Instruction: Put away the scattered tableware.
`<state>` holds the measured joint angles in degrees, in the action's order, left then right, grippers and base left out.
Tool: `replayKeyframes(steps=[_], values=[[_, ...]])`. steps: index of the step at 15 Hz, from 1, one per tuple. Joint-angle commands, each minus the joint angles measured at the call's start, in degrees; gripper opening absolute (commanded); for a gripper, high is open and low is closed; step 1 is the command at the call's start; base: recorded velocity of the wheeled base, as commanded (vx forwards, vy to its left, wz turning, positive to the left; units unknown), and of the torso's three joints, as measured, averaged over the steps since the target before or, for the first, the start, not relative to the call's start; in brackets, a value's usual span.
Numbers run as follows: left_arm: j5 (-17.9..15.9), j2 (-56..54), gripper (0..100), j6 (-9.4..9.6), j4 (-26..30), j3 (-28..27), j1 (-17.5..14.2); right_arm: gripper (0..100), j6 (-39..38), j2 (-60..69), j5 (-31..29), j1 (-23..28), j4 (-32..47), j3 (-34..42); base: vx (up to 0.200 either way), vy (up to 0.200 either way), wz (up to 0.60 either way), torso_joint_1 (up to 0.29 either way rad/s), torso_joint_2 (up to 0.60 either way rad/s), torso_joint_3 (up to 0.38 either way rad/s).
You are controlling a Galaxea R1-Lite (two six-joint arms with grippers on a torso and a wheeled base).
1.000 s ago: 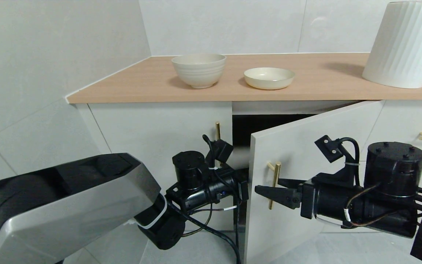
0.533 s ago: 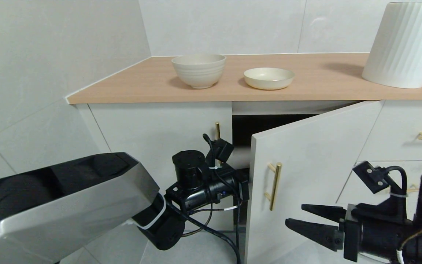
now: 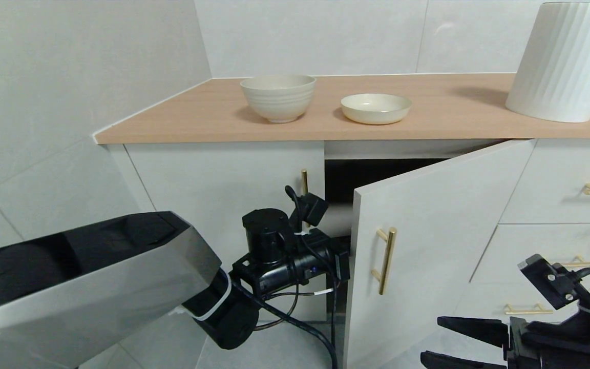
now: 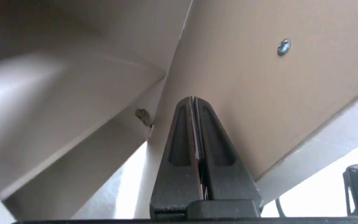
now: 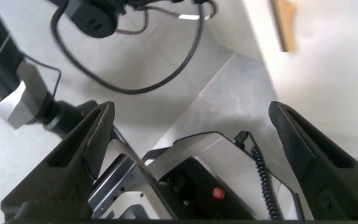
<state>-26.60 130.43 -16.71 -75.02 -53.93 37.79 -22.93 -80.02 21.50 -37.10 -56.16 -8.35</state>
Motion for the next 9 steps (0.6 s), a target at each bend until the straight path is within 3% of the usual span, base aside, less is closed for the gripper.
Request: replayKeyframes(steps=[1, 2, 8, 9], values=[[-0.21, -0.09, 0, -0.16, 0.31, -0.30, 0.35, 100, -0.01, 0.13, 0.03, -0.70, 0.00, 0.18, -0.200, 0.000, 0.00, 0.012, 0.00, 0.002], [-0.29, 0.00, 0, -0.16, 0.84, -0.65, 0.53, 100, -0.01, 0.13, 0.03, -0.78, 0.00, 0.26, -0.200, 0.000, 0.00, -0.012, 0.00, 0.002], [-0.38, 0.71, 0, -0.16, 5.68, -4.60, 0.88, 100, -0.01, 0.13, 0.03, -0.87, 0.00, 0.53, 0.000, 0.000, 0.00, 0.000, 0.00, 0.000], [-0.47, 0.71, 0, -0.16, 6.20, -4.87, 0.88, 100, -0.01, 0.13, 0.03, -0.87, 0.00, 0.62, -0.200, 0.000, 0.00, -0.002, -0.01, 0.002]])
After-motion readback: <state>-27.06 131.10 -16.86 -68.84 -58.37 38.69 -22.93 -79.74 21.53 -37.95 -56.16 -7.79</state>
